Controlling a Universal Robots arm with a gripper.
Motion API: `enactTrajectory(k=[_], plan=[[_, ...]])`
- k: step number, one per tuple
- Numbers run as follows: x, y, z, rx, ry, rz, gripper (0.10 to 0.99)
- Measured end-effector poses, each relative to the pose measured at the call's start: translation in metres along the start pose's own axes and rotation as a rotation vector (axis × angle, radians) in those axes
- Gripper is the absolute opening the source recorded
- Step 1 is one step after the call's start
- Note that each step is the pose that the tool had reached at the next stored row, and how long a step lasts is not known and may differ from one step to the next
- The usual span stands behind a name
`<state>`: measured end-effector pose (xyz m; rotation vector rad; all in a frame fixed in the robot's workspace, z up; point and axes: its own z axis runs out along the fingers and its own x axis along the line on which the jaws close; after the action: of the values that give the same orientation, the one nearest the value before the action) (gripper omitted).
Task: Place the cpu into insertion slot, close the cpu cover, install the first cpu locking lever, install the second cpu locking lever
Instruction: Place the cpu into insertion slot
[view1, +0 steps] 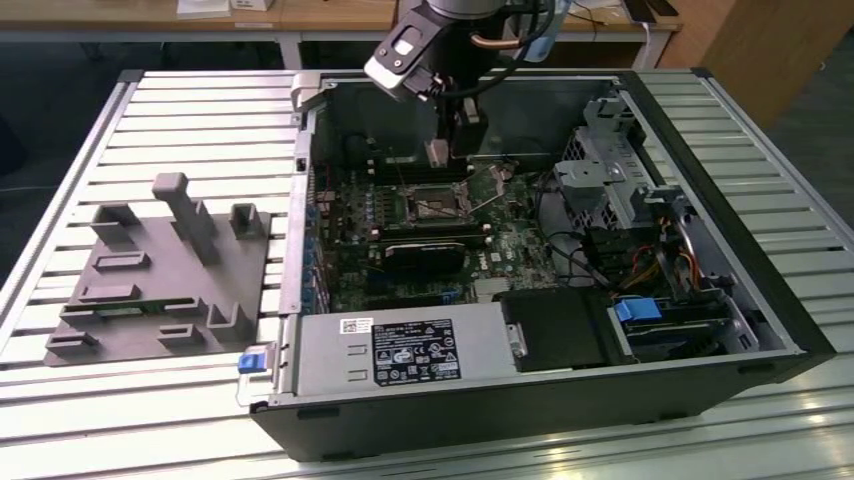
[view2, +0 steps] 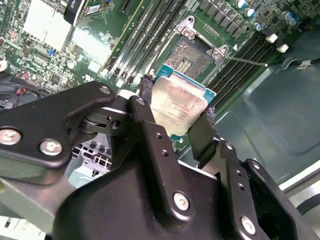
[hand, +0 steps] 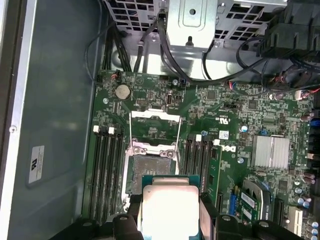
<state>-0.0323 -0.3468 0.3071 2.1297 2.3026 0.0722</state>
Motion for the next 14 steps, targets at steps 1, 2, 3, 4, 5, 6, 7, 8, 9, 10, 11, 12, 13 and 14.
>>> enactTrajectory(k=[1, 2, 3, 4, 5, 6, 7, 8, 9, 10, 11, 12, 13, 14], plan=[[0.0, 0.0, 0.0006, 0.0, -0.0001, 0.0, 0.537], [0.0, -0.0001, 0.0012, 0.0, -0.0001, 0.0, 0.537], [0.0, -0.0001, 0.0017, 0.0, -0.0001, 0.0, 0.537], [-0.0001, -0.0001, 0.0022, 0.0, -0.0002, 0.0, 0.537], [-0.0001, -0.0001, 0.0027, 0.0, -0.0014, 0.0, 0.537], [-0.0001, -0.0002, 0.0031, 0.0, -0.0045, 0.0, 0.537], [-0.0001, -0.0002, 0.0035, 0.0, -0.0075, 0.0, 0.537], [-0.0001, -0.0002, 0.0041, 0.001, -0.0109, 0.0, 0.537], [-0.0001, -0.0002, 0.0051, 0.001, -0.0135, 0.0, 0.537], [-0.0002, -0.0002, 0.0064, 0.001, -0.0147, -0.001, 0.537], [-0.0002, -0.0003, 0.0076, 0.001, -0.0153, -0.001, 0.537], [-0.0003, -0.0004, 0.009, 0.001, -0.0155, -0.001, 0.537], [-0.0003, -0.0004, 0.0102, 0.002, -0.0157, 0.0, 0.537], [-0.0003, -0.0005, 0.0113, 0.003, -0.0159, 0.0, 0.537]])
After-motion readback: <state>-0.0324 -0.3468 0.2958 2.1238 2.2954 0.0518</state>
